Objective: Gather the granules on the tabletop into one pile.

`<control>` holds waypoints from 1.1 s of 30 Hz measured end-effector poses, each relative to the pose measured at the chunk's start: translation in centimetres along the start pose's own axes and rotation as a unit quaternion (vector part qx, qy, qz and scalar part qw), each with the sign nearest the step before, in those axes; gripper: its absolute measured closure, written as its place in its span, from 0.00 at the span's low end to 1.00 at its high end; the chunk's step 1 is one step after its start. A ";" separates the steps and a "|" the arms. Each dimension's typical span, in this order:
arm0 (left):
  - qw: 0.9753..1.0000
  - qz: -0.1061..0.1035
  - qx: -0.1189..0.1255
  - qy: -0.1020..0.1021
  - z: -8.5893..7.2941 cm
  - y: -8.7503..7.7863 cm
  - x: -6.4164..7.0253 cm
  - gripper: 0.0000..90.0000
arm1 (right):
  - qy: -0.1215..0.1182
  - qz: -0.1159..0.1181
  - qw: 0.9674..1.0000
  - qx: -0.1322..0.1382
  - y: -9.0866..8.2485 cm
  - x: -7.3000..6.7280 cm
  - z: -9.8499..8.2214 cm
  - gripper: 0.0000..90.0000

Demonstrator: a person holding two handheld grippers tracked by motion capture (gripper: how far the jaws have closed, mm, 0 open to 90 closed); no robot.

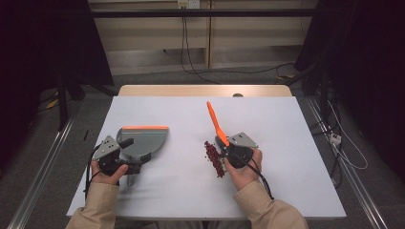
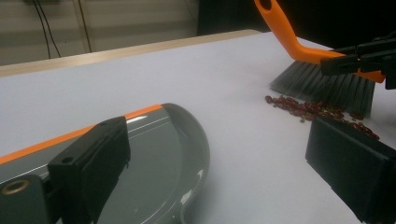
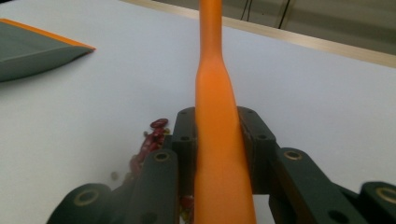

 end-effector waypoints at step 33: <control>1.000 0.005 -0.001 -0.005 -0.1 0.2 -0.4 0.07 | -0.242 0.307 0.920 0.010 6.6 3.0 3.4 0.79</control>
Point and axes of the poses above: each handheld gripper's, and its own axes: y roughly forward along the jaws, z roughly out of its top, x roughly to its right, the point moved 8 cm from there along y, roughly forward along the jaws, and after that the axes turned 13 degrees about z, right-handed, at the moved point
